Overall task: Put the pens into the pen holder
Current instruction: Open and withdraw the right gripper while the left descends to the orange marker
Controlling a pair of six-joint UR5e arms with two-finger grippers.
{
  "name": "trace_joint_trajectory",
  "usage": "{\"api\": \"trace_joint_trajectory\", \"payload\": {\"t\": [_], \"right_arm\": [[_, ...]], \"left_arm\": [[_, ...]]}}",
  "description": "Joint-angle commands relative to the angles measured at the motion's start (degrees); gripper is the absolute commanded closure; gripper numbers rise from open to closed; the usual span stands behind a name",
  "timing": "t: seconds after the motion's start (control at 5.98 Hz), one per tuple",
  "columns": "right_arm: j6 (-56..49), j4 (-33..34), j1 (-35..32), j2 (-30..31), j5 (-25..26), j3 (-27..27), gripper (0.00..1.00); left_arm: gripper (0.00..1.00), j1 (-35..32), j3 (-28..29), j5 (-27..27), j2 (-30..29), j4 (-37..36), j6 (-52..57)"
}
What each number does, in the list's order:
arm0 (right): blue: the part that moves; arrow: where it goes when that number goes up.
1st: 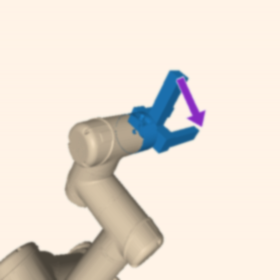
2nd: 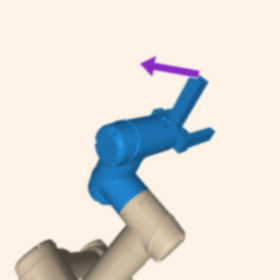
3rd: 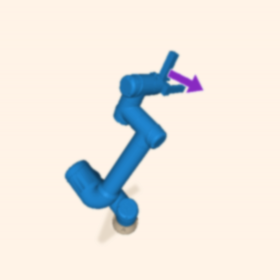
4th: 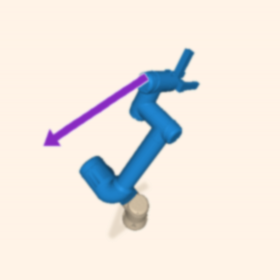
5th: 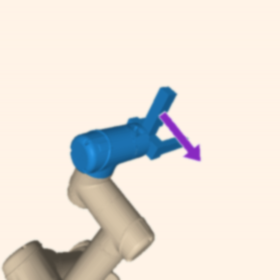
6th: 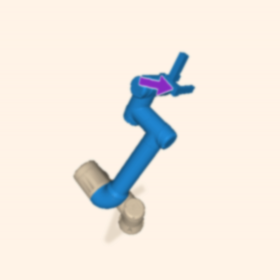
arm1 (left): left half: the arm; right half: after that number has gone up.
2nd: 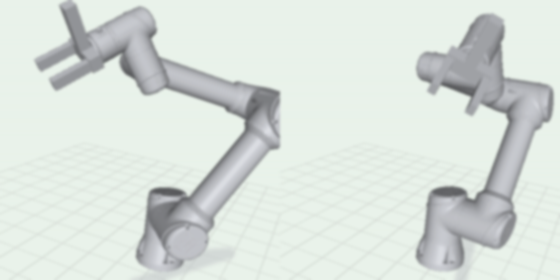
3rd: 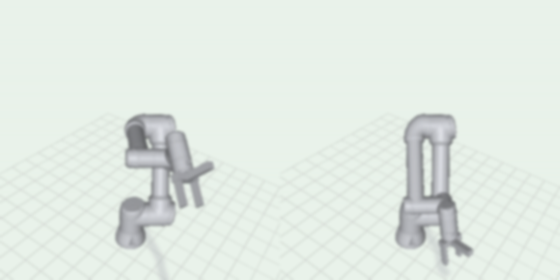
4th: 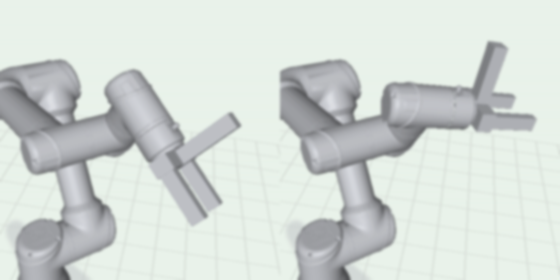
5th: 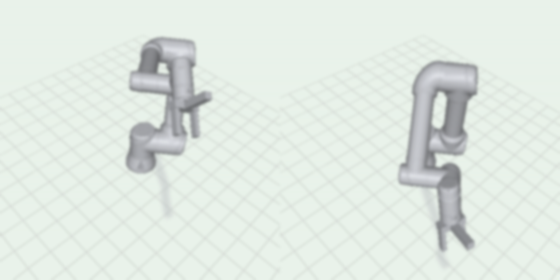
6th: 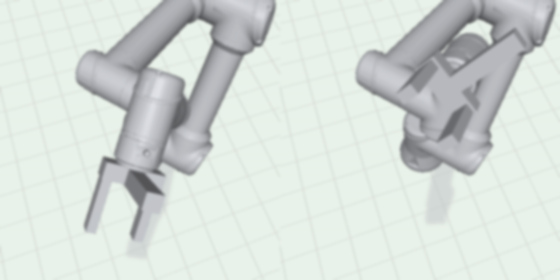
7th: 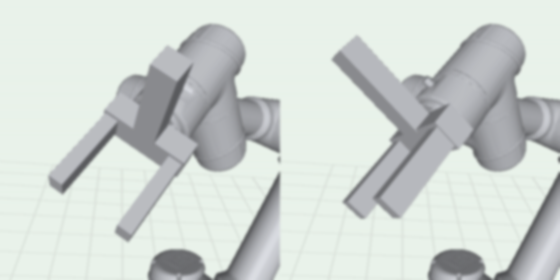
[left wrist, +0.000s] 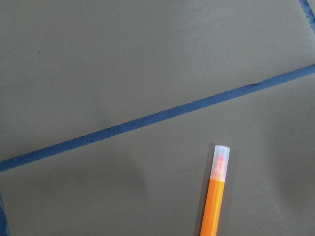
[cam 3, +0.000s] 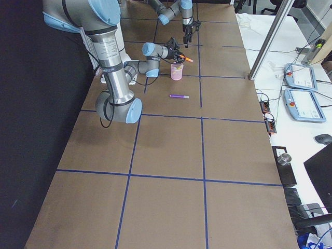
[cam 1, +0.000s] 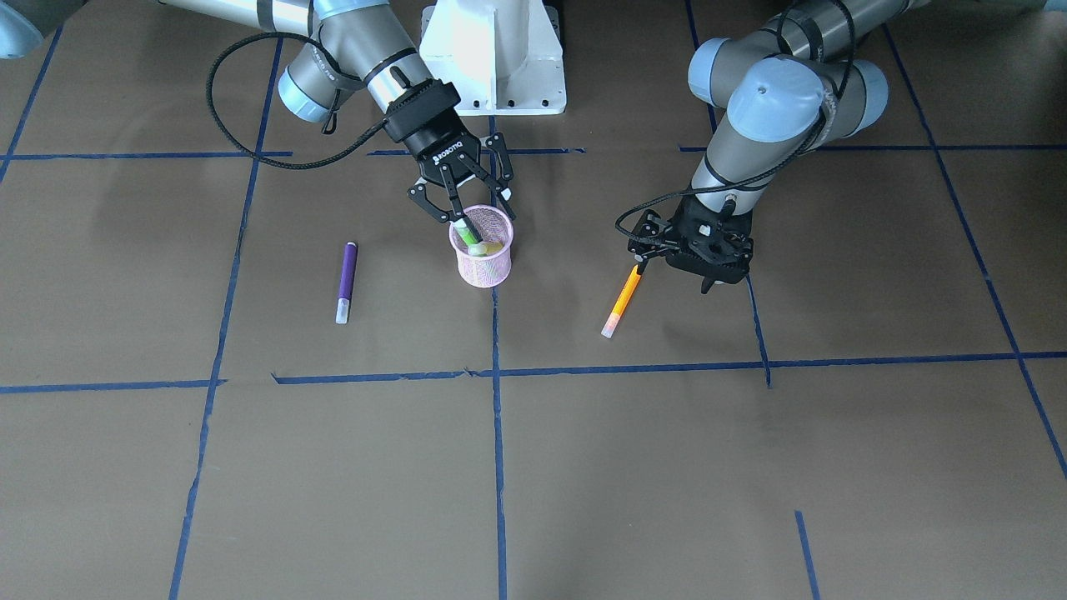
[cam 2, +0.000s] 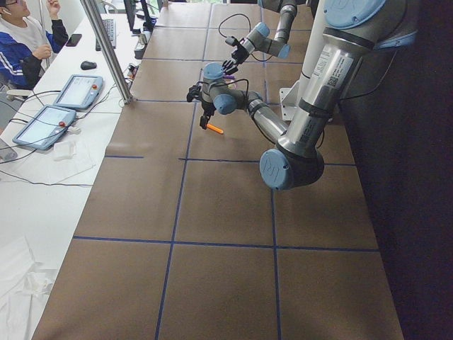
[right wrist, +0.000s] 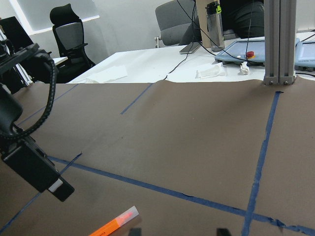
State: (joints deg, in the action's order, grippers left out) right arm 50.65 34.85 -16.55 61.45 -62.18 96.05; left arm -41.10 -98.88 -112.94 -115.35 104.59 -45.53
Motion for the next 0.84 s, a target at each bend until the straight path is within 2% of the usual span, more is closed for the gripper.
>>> {"api": "trace_joint_trajectory", "payload": {"t": [0.0, 0.17, 0.33, 0.5, 0.67], "right_arm": [[-0.38, 0.39, -0.5, -0.28, -0.57, 1.06, 0.0], [0.49, 2.66, -2.16, -0.28, -4.06, 3.42, 0.0], [1.46, 11.21, -3.22, 0.41, -5.92, 7.36, 0.0], [4.25, 18.34, -5.49, 0.42, -9.5, 9.57, 0.0], [12.89, 24.07, -13.08, 0.42, -25.11, 10.38, 0.0]], "left_arm": [[0.0, 0.66, 0.0, 0.0, -0.57, -0.09, -0.09], [0.0, 0.93, 0.09, 0.0, -1.27, -0.09, 0.09], [0.0, 1.02, 0.87, -0.09, -3.02, -0.52, 0.52], [0.0, 1.54, 4.79, -0.09, -5.91, -0.53, 0.7], [0.0, 1.72, 8.57, -0.35, -8.2, -0.27, 1.05]]}}
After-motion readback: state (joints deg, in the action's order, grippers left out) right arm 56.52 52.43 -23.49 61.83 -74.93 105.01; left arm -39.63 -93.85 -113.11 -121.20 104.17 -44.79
